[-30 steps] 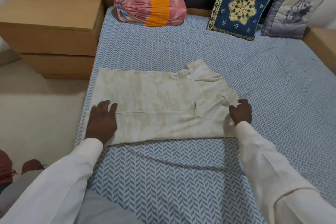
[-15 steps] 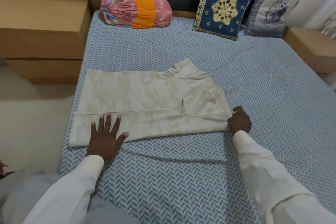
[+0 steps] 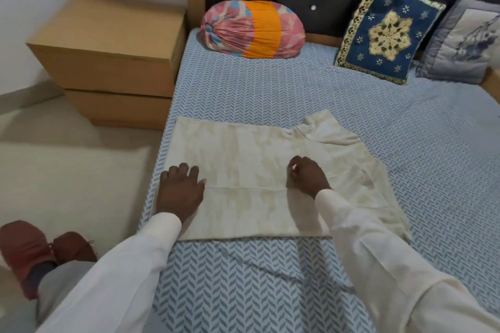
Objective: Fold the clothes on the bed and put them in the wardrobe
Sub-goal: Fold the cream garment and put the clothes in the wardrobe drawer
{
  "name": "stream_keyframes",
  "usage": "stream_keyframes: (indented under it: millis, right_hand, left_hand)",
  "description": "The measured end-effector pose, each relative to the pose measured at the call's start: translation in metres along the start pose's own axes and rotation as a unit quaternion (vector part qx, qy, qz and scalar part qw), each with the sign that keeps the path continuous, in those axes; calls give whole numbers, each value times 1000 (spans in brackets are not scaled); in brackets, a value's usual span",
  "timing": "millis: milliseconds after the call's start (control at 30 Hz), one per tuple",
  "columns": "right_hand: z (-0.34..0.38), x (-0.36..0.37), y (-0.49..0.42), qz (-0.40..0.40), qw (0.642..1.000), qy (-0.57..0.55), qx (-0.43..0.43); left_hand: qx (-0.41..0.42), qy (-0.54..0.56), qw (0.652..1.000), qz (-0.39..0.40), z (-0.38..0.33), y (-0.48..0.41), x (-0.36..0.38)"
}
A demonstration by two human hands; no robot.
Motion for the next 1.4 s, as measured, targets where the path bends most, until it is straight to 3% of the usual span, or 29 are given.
stream_keyframes:
  millis: [233,500,667,767,833,1033,1167,1400]
  right_hand:
    - [-4,-17,-109,20,993,107,44]
    - [-37,-12,-144,40,991,53,118]
    - [-35,-18,-127,30,990,45,127]
    - [-35,-35,-107,1,992,-35,121]
    - [-34,-50,-85,-34,989,-82,120]
    - [-38,-63,4,-131,983,-52,118]
    - [-39,-54,36,-144,986,-42,71]
    - [-52,-41,62,-133,986,-65,72]
  left_hand:
    - [30,4,997,70,16,-108,-15]
    - [-17,30,989,144,47,-186,1]
    - [-46,181,973,137,59,-172,-2]
    - [-51,318,944,75,72,-148,-20]
    - [-49,346,937,24,78,-125,-33]
    - [-13,307,951,-41,76,-48,-52]
    - [29,197,978,-63,67,-14,-52]
    - [51,140,986,-74,60,14,-46]
Point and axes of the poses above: each hand's wrist, its own y-axis away from the middle knuckle, its own x-axis out of the palm, z = x × y, the point moved 10 cm from there along -y, towards the middle knuckle, and after that the axes turned 1 degree about -x, right-handed, at the moved point
